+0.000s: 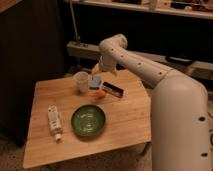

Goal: Place the white sponge in the ceramic bowl

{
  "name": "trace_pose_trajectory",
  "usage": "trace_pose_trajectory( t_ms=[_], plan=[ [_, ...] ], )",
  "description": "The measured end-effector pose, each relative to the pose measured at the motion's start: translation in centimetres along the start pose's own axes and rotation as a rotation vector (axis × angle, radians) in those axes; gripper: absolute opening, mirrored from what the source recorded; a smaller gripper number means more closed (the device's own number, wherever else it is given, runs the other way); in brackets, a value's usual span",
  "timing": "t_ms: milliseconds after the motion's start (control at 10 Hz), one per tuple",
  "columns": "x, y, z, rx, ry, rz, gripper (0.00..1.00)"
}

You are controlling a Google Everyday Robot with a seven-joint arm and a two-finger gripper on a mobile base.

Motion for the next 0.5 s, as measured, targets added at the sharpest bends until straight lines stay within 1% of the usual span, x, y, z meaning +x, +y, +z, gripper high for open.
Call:
trace_pose_trajectory(
  t_ms=[100,200,300,500],
  plan=[
    [0.6,-0.4,0.6,-0.008,-0.006,-0.016,0.8],
    [1.1,-0.9,1.2,-0.008,-0.011,-0.033,0.8],
    [1.6,-0.9,1.7,-0.008,-0.01,-0.046,0.8],
    [2.2,-1.2,2.7,0.016,-0.002,-0.056,0.8]
  ],
)
